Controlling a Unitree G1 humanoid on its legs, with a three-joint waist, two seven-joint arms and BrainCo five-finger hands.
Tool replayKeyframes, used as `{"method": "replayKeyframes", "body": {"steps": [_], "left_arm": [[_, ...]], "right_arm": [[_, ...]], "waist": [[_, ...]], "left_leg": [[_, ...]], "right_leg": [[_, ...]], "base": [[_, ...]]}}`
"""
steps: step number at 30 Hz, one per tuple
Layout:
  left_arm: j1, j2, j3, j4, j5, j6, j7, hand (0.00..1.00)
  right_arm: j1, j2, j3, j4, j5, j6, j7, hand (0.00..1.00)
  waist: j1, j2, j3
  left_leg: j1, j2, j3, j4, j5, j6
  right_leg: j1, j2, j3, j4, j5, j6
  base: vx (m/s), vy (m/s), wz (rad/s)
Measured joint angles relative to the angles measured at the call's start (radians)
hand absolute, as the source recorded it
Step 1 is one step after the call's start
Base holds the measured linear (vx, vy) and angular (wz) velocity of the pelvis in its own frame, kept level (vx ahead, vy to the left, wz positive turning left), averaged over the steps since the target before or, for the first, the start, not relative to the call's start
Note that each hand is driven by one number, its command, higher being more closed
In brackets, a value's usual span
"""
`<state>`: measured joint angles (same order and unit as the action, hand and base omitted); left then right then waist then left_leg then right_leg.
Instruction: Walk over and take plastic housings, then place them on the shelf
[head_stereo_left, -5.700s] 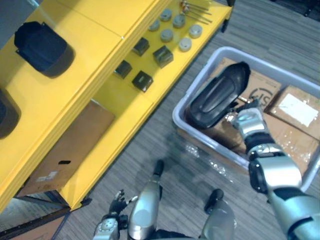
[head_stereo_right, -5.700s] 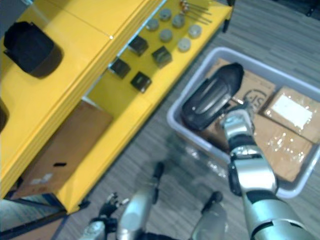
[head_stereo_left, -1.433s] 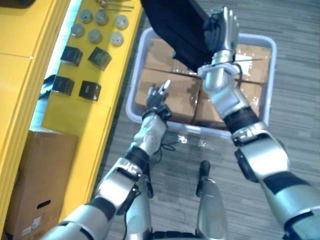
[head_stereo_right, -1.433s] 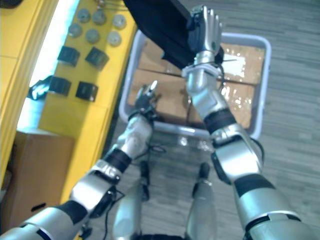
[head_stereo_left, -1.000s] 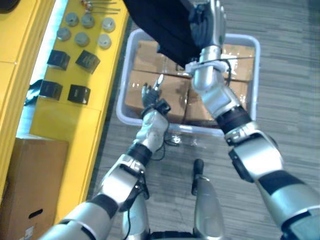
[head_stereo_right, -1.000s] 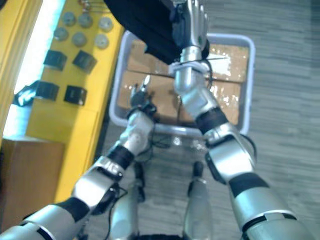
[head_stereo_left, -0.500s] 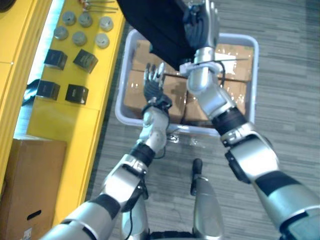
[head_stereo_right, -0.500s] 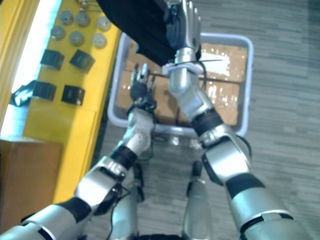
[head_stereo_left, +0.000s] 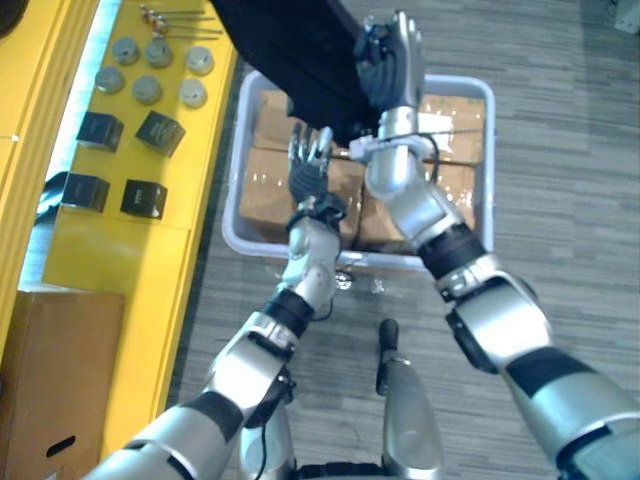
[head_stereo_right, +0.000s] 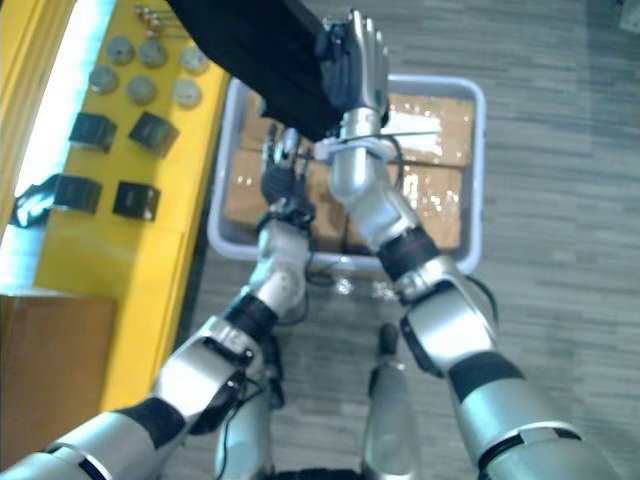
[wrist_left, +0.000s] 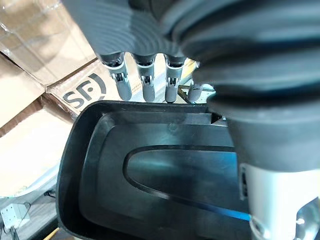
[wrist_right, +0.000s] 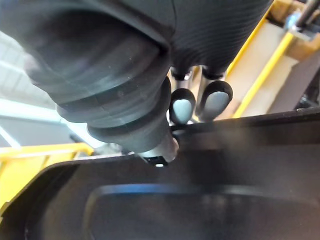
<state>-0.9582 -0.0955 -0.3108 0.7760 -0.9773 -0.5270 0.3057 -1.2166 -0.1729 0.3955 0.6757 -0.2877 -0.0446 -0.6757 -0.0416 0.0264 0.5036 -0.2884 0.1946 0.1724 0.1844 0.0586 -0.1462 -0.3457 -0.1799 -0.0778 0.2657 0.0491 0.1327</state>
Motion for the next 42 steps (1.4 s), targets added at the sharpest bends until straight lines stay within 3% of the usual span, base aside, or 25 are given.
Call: {"method": "replayKeyframes", "body": {"steps": [8, 16, 19, 32, 42], "left_arm": [[0.002, 0.001, -0.011, 0.000, 0.123, 0.015, 0.098, 0.00], [0.019, 0.010, -0.027, 0.002, 0.370, 0.137, 0.267, 0.00], [0.019, 0.011, -0.027, 0.003, 0.411, 0.160, 0.303, 0.00], [0.020, 0.011, -0.016, 0.022, 0.546, 0.149, 0.376, 0.00], [0.061, 0.007, -0.005, -0.010, 0.637, 0.059, 0.440, 0.00]], "right_arm": [[0.000, 0.009, 0.001, -0.027, -0.001, 0.005, 0.002, 1.00], [0.021, 0.011, 0.002, -0.027, 0.000, 0.024, 0.002, 1.00], [0.021, 0.010, 0.003, -0.027, 0.001, 0.024, 0.001, 1.00], [0.027, 0.009, 0.001, -0.027, 0.001, 0.024, 0.001, 1.00], [0.043, 0.018, -0.006, -0.044, 0.038, 0.022, 0.001, 1.00]], "waist": [[0.000, 0.000, 0.000], [0.001, 0.000, 0.000], [0.001, 0.000, 0.000], [0.003, 0.000, 0.000], [0.003, 0.000, 0.000]], "left_leg": [[0.002, 0.000, 0.001, 0.000, 0.000, 0.000], [0.002, 0.000, 0.001, 0.000, 0.000, 0.000], [0.002, 0.000, 0.001, 0.000, 0.000, 0.000], [-0.008, 0.000, -0.005, 0.004, -0.001, 0.000], [-0.014, 0.000, -0.004, 0.026, -0.013, 0.002]], "right_leg": [[0.000, 0.000, 0.002, 0.001, 0.000, 0.000], [-0.001, 0.001, 0.002, 0.001, 0.000, 0.000], [-0.001, 0.001, 0.002, 0.001, 0.000, 0.000], [-0.004, 0.001, -0.002, 0.001, 0.000, 0.000], [-0.004, 0.000, 0.001, 0.003, 0.000, 0.000]], "base": [[0.00, 0.000, 0.00], [0.00, 0.000, 0.00], [0.00, 0.000, 0.00], [0.00, 0.000, 0.00], [0.00, 0.000, 0.00]]}}
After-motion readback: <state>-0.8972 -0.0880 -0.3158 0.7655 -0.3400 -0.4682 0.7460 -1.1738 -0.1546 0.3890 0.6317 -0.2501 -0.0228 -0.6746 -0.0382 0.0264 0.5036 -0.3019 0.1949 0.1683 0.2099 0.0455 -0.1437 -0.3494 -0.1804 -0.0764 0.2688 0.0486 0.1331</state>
